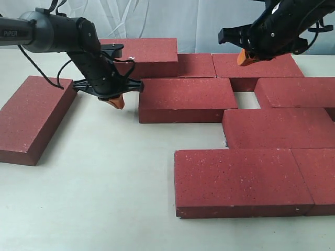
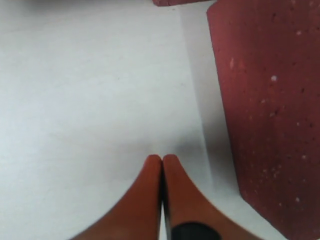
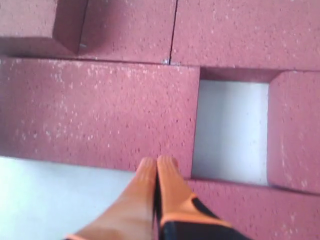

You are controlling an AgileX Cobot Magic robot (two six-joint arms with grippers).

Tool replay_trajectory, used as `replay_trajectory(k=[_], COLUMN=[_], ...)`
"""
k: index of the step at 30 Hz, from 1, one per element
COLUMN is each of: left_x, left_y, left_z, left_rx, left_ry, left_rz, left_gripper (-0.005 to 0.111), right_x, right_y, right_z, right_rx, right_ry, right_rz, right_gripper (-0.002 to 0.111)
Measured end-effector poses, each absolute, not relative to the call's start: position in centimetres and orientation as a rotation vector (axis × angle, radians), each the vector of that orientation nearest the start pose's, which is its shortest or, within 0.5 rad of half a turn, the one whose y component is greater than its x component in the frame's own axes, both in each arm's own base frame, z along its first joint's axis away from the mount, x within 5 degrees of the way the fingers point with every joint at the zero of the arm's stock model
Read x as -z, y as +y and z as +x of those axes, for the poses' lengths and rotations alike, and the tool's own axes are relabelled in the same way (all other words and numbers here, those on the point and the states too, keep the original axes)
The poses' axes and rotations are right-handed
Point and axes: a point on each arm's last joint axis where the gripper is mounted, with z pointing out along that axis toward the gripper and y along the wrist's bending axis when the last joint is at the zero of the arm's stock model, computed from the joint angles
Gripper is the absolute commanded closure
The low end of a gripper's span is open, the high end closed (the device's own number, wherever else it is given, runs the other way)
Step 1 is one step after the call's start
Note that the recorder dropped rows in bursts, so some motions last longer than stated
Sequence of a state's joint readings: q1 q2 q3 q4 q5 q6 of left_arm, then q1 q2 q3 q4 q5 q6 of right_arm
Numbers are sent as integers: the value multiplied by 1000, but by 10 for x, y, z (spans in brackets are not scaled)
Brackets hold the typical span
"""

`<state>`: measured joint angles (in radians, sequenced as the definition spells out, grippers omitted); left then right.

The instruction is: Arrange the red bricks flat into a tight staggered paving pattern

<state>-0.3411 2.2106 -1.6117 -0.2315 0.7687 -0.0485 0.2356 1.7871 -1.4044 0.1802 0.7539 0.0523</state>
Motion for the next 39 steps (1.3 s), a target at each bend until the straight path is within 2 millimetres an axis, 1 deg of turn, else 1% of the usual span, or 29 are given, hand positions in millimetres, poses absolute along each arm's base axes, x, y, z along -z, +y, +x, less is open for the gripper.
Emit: replay_trajectory(k=[2, 3, 5, 6, 7, 8, 10, 11, 17, 27, 39], left_x=[-137, -137, -136, -136, -137, -139, -142, -143, -145, -149, -152], left_y=[-166, -166, -167, -168, -176, -181, -197, -200, -210, -244, -262], left_z=[424, 424, 423, 423, 421, 421, 418, 417, 416, 405, 400], left_rx=[344, 345, 345, 344, 350, 355, 374, 381, 419, 481, 519], left_ry=[2874, 2877, 2880, 2878, 2858, 2838, 2785, 2773, 2738, 2660, 2598], left_rz=[203, 194, 195, 199, 216, 227, 263, 270, 258, 311, 327], left_gripper=[107, 107, 107, 107, 107, 107, 107, 107, 107, 107, 107], right_x=[-263, -262, -259, -258, -258, -258, -258, -258, -258, -258, -258], right_y=[101, 100, 99, 98, 98, 98, 98, 98, 98, 99, 99], right_z=[369, 362, 357, 356, 355, 355, 355, 355, 356, 356, 356], right_rx=[-298, -291, -278, -277, -276, -276, -275, -275, -276, -276, -276], right_ry=[2692, 2752, 2817, 2826, 2831, 2831, 2831, 2831, 2825, 2822, 2818], right_rz=[-135, -165, -206, -210, -214, -214, -217, -217, -216, -215, -217], right_gripper=[109, 109, 109, 109, 109, 109, 109, 109, 109, 109, 109])
